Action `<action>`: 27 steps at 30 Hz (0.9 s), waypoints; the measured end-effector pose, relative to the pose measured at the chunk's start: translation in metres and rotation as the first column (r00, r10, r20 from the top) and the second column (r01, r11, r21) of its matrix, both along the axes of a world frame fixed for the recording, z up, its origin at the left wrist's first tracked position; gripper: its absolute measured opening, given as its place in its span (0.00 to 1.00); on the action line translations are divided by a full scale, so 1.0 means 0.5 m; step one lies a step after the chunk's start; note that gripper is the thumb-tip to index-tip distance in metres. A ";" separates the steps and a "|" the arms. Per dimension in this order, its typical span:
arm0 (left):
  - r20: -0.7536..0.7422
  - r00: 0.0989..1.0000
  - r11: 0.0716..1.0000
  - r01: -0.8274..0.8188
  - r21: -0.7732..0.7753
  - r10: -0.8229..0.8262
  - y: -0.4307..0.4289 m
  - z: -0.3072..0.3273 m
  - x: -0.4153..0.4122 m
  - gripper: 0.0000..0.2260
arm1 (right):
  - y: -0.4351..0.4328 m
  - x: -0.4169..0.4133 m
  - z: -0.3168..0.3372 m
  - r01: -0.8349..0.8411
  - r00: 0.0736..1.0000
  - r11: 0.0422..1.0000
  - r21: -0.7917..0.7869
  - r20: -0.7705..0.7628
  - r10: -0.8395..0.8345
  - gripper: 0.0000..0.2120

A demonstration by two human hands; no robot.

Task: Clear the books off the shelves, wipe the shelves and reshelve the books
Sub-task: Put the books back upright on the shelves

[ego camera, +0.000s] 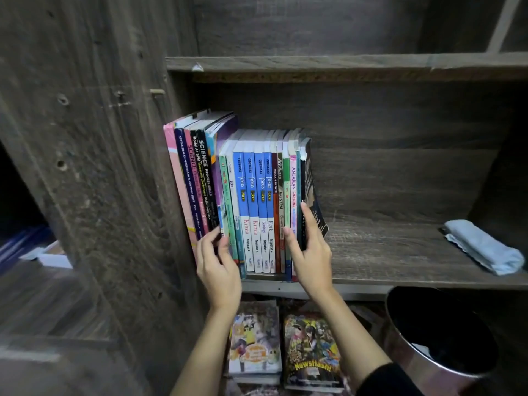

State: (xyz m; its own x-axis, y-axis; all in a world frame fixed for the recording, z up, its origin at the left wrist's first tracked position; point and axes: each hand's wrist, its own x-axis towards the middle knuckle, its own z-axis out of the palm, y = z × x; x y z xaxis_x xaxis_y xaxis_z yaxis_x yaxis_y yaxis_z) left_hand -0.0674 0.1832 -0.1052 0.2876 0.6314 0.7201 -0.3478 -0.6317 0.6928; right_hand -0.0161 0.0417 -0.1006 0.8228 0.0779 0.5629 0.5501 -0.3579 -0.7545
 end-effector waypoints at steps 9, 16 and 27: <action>-0.088 0.989 0.960 0.093 -0.264 -0.120 0.011 0.020 0.009 0.01 | 0.008 0.001 -0.008 0.023 1.000 1.000 -0.002 0.021 -0.023 0.26; -0.080 0.985 0.817 0.083 -0.571 -0.156 0.020 0.027 0.040 0.09 | 0.006 0.002 -0.007 0.017 1.000 1.000 0.007 0.015 -0.018 0.26; -0.261 0.964 0.868 -0.081 -0.490 -0.058 0.033 0.039 0.030 0.10 | 0.014 -0.003 -0.011 0.037 0.999 0.999 0.007 0.022 -0.037 0.25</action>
State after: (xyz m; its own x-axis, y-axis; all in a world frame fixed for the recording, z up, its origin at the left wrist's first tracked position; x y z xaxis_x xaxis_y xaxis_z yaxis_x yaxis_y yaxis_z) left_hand -0.0526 0.2000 -0.0858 0.4100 0.8867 0.2139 -0.1073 -0.1860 0.9767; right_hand -0.0175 0.0488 -0.1064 0.8127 0.0435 0.5811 0.5528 -0.3733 -0.7451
